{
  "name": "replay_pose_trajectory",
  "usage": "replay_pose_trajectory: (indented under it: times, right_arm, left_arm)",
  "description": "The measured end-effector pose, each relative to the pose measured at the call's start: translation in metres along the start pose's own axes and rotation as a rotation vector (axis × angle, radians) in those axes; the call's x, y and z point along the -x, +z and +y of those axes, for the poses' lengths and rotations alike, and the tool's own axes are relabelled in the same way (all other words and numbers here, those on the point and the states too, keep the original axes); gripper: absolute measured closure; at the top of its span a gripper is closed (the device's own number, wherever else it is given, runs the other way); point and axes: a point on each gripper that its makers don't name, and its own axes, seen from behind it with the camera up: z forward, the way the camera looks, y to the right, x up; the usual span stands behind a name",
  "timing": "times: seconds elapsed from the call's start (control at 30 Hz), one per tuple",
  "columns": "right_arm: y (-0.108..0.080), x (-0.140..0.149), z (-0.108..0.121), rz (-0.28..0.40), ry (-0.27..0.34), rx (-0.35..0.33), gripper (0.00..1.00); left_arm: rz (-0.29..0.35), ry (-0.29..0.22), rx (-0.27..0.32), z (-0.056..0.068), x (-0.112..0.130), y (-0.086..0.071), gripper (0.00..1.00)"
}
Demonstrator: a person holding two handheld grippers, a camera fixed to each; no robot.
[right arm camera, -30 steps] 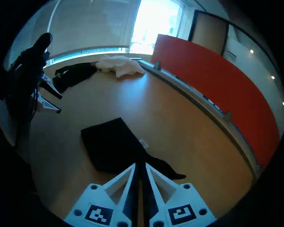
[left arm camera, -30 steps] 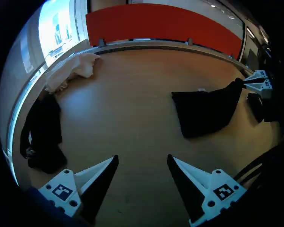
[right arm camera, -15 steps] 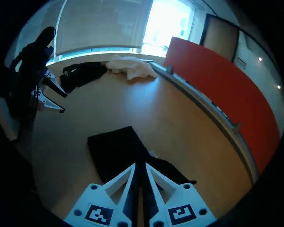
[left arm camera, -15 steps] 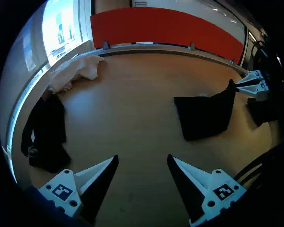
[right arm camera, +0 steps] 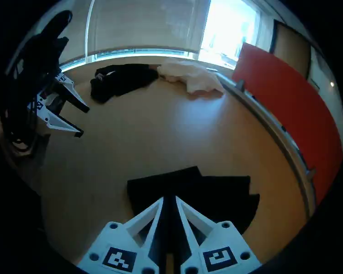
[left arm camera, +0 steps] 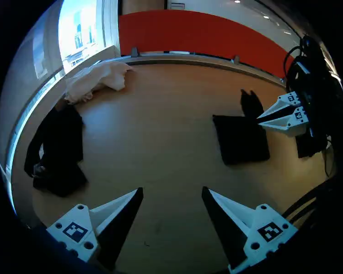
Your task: Fold towel
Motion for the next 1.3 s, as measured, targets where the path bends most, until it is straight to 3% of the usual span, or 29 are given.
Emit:
replay_pose_trajectory:
  times: [0.13,0.27,0.6,0.7,0.97,1.3]
  right_arm:
    - [0.026,0.008,-0.017,-0.034,0.007,-0.035,0.96]
    - [0.039,0.014,-0.028,-0.059,0.013,-0.055,0.96]
    - [0.041,0.014,-0.029,-0.063,0.018,-0.058,0.93]
    - [0.040,0.013,-0.029,-0.060,0.020,-0.056,0.83]
    - [0.036,0.013,-0.026,-0.054,0.038,-0.048,0.29]
    - [0.029,0.019,-0.021,-0.052,0.061,-0.021,0.28]
  left_arm:
    - [0.000,-0.014,-0.003,-0.002,0.005,-0.002,0.05]
    - [0.001,-0.035,-0.003,-0.004,0.007,-0.003,0.05]
    - [0.009,-0.050,-0.004,-0.009,0.004,-0.002,0.05]
    - [0.010,-0.049,-0.003,-0.009,0.003,-0.002,0.05]
    - [0.012,-0.046,0.001,-0.008,0.001,-0.002,0.05]
    - [0.017,-0.041,-0.001,-0.009,-0.003,0.000,0.05]
